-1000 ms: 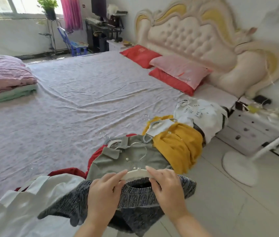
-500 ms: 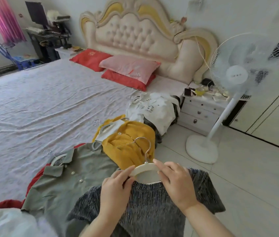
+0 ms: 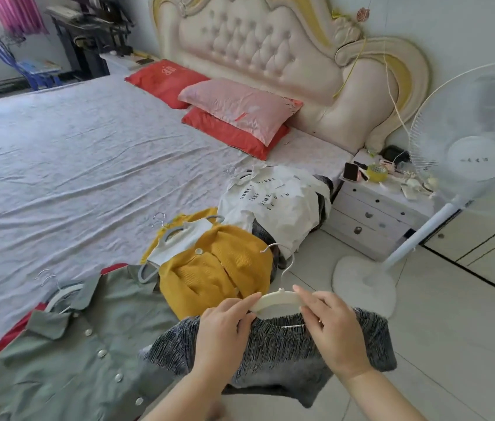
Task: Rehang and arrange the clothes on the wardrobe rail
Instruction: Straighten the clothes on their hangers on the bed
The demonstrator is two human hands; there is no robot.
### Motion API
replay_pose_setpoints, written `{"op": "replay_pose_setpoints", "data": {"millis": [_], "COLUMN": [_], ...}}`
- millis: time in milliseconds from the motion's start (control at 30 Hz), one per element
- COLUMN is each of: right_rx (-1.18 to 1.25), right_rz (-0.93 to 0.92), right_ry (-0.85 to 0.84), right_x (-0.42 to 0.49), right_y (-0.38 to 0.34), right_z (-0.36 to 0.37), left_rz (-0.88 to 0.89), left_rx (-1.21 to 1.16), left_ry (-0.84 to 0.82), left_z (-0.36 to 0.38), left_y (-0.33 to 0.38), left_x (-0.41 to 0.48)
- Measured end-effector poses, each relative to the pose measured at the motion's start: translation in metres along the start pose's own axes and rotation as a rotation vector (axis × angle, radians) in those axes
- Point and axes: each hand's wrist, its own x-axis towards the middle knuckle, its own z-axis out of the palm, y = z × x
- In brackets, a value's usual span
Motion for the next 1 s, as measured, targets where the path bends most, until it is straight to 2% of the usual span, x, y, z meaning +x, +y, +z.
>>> {"op": "replay_pose_setpoints", "data": {"millis": [200, 333, 500, 700, 833, 1000], "right_rx": [0.127, 0.277, 0.456, 0.513, 0.536, 0.511], "right_rz": [-0.067, -0.196, -0.376, -0.511, -0.549, -0.516], "right_ry": [-0.131, -0.251, -0.406, -0.523, -0.542, -0.593], "right_x": [0.048, 0.075, 0.093, 0.095, 0.097, 0.102], "right_y": [0.004, -0.011, -0.054, -0.125, -0.175, -0.223], "right_z": [0.043, 0.079, 0.116, 0.152, 0.178, 0.225], "left_rz": [-0.08, -0.246, -0.439, -0.581, -0.612, -0.623], "left_rx": [0.081, 0.12, 0.183, 0.231, 0.238, 0.22], "left_ry": [0.189, 0.291, 0.463, 0.631, 0.672, 0.638], "left_z": [0.0, -0.016, -0.048, -0.089, -0.122, -0.162], "left_y": [-0.031, -0.049, -0.057, -0.076, -0.107, -0.162], "left_x": [0.015, 0.005, -0.029, -0.07, -0.087, -0.09]}}
